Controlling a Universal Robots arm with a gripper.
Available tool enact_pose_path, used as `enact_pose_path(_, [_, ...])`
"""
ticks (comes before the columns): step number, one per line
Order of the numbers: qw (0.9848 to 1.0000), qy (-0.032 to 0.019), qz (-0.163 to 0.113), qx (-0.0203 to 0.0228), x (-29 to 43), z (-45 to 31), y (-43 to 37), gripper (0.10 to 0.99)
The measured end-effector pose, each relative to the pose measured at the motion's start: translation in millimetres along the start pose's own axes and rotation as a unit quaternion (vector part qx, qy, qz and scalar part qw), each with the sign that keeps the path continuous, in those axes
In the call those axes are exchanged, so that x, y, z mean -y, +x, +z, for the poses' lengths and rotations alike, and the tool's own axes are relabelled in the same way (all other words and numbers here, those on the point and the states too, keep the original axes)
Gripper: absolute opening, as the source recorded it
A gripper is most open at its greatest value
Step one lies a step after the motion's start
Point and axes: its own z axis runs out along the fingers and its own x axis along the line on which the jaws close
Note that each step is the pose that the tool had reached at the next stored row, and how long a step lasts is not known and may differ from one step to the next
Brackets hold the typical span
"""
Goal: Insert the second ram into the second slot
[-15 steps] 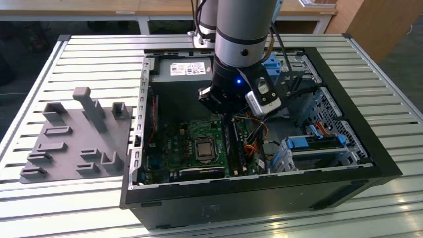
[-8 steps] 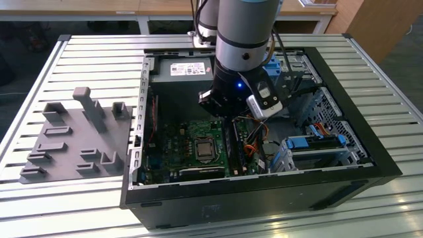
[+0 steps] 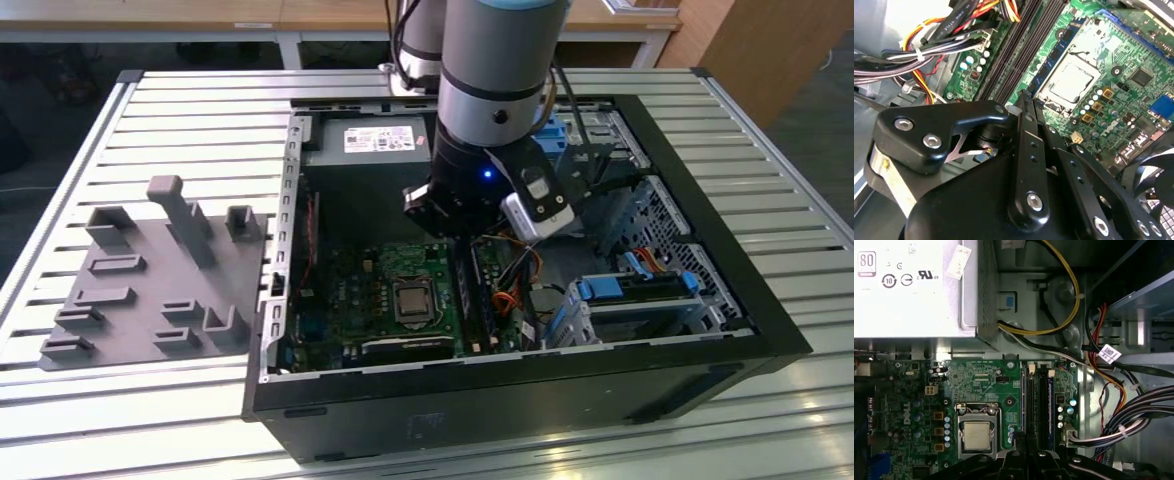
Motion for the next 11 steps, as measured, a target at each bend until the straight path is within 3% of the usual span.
enact_pose_path(11, [1.0, 0.0001, 0.0, -0.0013, 5.6, 6.8, -3.0, 0.122])
